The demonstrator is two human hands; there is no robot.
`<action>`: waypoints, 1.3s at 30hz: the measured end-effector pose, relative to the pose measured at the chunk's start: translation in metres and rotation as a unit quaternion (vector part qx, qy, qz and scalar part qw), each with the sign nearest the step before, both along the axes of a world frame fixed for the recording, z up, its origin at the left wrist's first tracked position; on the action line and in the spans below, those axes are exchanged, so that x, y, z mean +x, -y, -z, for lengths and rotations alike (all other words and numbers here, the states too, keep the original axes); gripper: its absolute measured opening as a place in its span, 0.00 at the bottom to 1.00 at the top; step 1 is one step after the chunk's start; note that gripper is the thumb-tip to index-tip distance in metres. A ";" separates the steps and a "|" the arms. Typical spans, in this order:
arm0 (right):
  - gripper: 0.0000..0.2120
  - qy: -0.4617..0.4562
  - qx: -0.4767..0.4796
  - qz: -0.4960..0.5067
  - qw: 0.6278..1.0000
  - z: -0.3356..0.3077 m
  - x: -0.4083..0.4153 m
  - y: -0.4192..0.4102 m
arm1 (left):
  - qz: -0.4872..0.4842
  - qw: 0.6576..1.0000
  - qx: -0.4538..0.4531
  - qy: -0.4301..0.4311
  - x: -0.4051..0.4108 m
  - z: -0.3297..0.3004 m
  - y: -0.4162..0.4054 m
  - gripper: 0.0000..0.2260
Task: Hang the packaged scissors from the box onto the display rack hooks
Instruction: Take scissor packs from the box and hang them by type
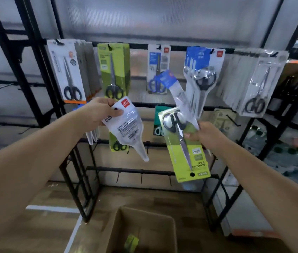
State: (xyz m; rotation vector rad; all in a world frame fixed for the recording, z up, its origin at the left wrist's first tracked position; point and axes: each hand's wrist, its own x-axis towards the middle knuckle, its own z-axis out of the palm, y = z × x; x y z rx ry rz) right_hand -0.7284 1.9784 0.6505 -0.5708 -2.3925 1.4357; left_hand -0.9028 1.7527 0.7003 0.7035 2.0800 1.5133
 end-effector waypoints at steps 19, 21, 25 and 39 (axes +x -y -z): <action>0.09 -0.105 -0.215 0.036 0.970 -0.001 -0.047 0.052 | 0.049 0.988 0.131 0.072 0.040 -0.002 -0.027 0.07; 0.10 -0.115 -0.165 0.050 0.978 0.003 -0.047 0.054 | 0.049 0.991 0.125 0.022 0.044 0.001 -0.031 0.07; 0.08 -0.124 -0.103 0.116 0.980 0.015 -0.043 0.048 | 0.047 0.990 0.131 0.019 0.044 0.009 -0.037 0.18; 0.11 -0.182 -0.147 0.229 0.945 0.015 -0.038 0.018 | -0.018 0.992 0.128 0.004 -0.020 0.009 -0.013 0.03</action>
